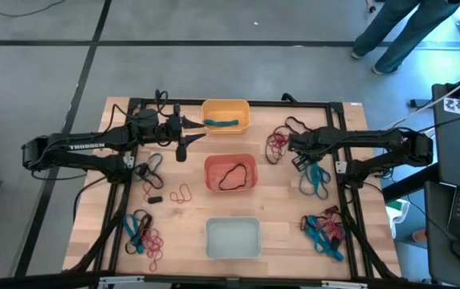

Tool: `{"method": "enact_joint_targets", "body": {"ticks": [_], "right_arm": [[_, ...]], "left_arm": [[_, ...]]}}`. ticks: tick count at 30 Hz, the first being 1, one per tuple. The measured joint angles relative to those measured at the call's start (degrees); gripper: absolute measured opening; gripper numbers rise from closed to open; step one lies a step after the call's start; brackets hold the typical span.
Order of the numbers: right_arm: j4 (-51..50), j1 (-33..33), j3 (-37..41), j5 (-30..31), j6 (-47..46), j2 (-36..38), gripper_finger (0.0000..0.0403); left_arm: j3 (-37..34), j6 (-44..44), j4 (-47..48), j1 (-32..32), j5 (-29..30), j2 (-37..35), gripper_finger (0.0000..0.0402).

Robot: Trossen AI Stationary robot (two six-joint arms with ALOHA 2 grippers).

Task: Sort rubber bands into baskets
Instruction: Put the blue rubber band in the yellow bin

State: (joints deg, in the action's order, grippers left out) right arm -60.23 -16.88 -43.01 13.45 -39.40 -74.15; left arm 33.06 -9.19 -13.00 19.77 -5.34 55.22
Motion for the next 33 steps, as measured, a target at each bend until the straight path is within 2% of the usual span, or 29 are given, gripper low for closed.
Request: {"method": "enact_joint_targets", "body": {"ticks": [18, 23, 33], "right_arm": [[1.53, 0.02, -15.36, 2.09, 9.14, 0.02, 0.0014], [7.28, 0.02, -16.26, 2.08, 14.41, 0.04, 0.0014], [27.21, 0.00, -16.26, 2.04, 29.60, 0.04, 0.0014]], "left_arm": [[0.00, -0.02, -0.02, -0.02, 0.00, 0.00, 0.0138], [0.00, -0.02, -0.02, -0.02, 0.00, 0.00, 0.0138], [0.00, -0.17, -0.02, -0.02, 0.00, 0.00, 0.0138]]}}
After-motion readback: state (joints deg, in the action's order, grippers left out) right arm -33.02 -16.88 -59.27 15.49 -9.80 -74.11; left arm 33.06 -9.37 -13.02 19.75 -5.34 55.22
